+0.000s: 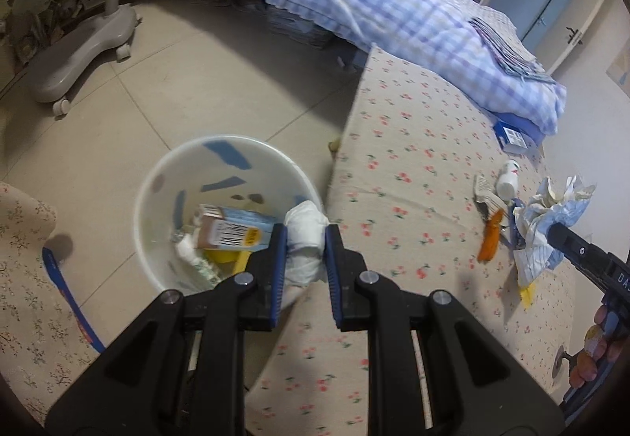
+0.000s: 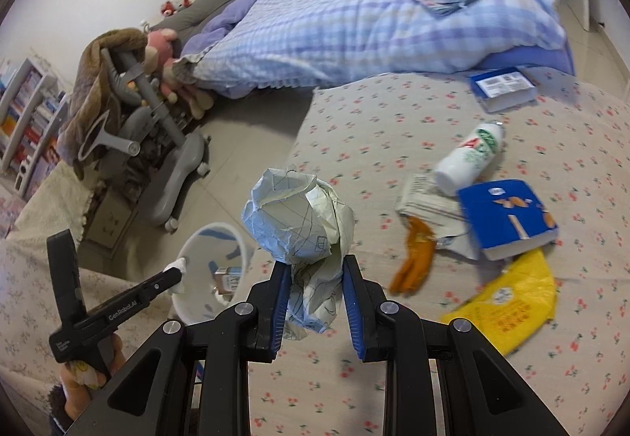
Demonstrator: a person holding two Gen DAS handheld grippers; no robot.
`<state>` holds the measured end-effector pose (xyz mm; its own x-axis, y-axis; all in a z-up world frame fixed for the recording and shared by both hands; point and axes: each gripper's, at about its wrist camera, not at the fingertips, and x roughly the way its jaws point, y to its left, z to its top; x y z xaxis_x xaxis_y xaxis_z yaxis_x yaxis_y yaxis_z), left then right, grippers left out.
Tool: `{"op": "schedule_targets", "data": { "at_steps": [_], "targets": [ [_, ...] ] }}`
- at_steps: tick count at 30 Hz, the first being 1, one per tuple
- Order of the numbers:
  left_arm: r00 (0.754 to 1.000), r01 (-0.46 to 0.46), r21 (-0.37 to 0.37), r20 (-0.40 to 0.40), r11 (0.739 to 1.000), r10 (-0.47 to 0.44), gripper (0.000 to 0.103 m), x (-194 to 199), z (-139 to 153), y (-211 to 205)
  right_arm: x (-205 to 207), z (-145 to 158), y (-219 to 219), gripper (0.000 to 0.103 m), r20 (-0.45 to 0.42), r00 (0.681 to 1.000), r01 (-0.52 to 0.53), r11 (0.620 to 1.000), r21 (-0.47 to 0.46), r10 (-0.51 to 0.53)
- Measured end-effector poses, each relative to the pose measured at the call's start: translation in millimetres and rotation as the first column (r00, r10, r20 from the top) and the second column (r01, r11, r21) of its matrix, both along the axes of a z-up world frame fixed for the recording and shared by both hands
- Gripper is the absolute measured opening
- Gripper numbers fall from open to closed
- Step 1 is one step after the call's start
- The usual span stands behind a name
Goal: Collect trash
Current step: 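Carry the tissue and crumpled paper to the white bin and release both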
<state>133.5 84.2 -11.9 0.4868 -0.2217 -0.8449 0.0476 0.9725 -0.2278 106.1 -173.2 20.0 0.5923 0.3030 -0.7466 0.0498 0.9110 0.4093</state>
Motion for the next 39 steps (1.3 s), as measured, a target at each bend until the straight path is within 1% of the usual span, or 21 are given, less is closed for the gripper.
{"op": "schedule_targets", "data": {
  "at_steps": [2,4,7,9,11,12,13,14,15,17,19,21,23,28,29,30,31,32,33,36,39],
  "targets": [
    [1.0,-0.013,0.015,0.0,1.0,0.013,0.021,2,-3,13,8,-4,17,0.027,-0.004,1.0,-0.025,1.0,0.004,0.025],
    [0.999,-0.038,0.031,-0.022,0.999,0.038,0.021,6,-13,28,15,-9,32,0.027,-0.012,0.999,-0.046,0.999,0.015,0.046],
    [0.996,-0.066,0.029,-0.058,0.997,0.068,0.021,12,-24,46,23,-17,53,0.027,-0.025,0.997,-0.073,0.997,0.021,0.073],
    [0.995,-0.074,0.024,-0.062,0.997,0.075,0.023,15,-28,52,29,-21,68,0.027,-0.031,0.995,-0.089,0.996,0.022,0.09],
    [0.995,-0.08,0.04,-0.059,0.996,0.082,0.033,19,-30,57,34,-25,81,0.027,-0.034,0.994,-0.104,0.994,0.024,0.105],
    [0.994,-0.093,0.054,-0.054,0.994,0.096,0.05,18,-30,60,36,-27,87,0.027,-0.035,0.993,-0.114,0.993,0.027,0.115],
    [0.992,-0.117,0.073,-0.042,0.99,0.12,0.072,17,-28,64,39,-30,93,0.027,-0.038,0.991,-0.125,0.992,0.029,0.126],
    [0.99,-0.136,0.087,-0.03,0.987,0.14,0.08,15,-26,67,41,-32,98,0.027,-0.04,0.99,-0.132,0.991,0.028,0.134],
    [0.988,-0.149,0.098,-0.023,0.984,0.152,0.085,14,-25,71,43,-34,103,0.027,-0.043,0.989,-0.139,0.99,0.027,0.14],
    [0.984,-0.174,0.134,-0.013,0.976,0.178,0.086,12,-21,80,49,-39,115,0.027,-0.051,0.986,-0.155,0.987,0.027,0.157],
    [0.977,-0.209,0.176,-0.012,0.962,0.214,0.094,10,-23,87,54,-43,125,0.027,-0.052,0.983,-0.174,0.984,0.035,0.175],
    [0.968,-0.241,0.213,-0.013,0.947,0.25,0.095,6,-25,95,59,-47,134,0.027,-0.054,0.98,-0.187,0.982,0.037,0.189],
    [0.963,-0.256,0.225,-0.023,0.94,0.268,0.095,4,-26,101,63,-54,142,0.028,-0.06,0.978,-0.197,0.98,0.039,0.199],
    [0.958,-0.274,0.213,-0.028,0.938,0.286,0.095,-1,-24,111,69,-66,157,0.031,-0.065,0.972,-0.22,0.973,0.072,0.225],
    [0.958,-0.274,0.214,-0.031,0.938,0.287,0.095,-2,-24,112,68,-67,157,0.035,-0.058,0.971,-0.227,0.971,0.079,0.231],
    [0.957,-0.274,0.214,-0.034,0.938,0.287,0.095,-2,-24,111,67,-68,157,0.043,-0.054,0.97,-0.232,0.969,0.083,0.237],
    [0.957,-0.274,0.212,-0.041,0.938,0.288,0.095,-2,-25,111,65,-67,157,0.048,-0.047,0.97,-0.235,0.968,0.086,0.24],
    [0.957,-0.27,0.206,-0.048,0.94,0.286,0.095,-3,-25,110,64,-65,155,0.056,-0.043,0.97,-0.234,0.969,0.084,0.238],
    [0.958,-0.268,0.202,-0.05,0.942,0.283,0.095,-4,-25,109,62,-62,154,0.06,-0.036,0.972,-0.23,0.97,0.077,0.233],
    [0.962,-0.252,0.203,-0.05,0.946,0.267,0.095,-5,-23,102,54,-51,142,0.064,-0.019,0.976,-0.214,0.976,0.044,0.215],
    [0.969,-0.23,0.21,-0.041,0.95,0.243,0.095,-5,-21,93,48,-41,122,0.069,-0.007,0.986,-0.167,0.986,0.016,0.167]
  ]
}}
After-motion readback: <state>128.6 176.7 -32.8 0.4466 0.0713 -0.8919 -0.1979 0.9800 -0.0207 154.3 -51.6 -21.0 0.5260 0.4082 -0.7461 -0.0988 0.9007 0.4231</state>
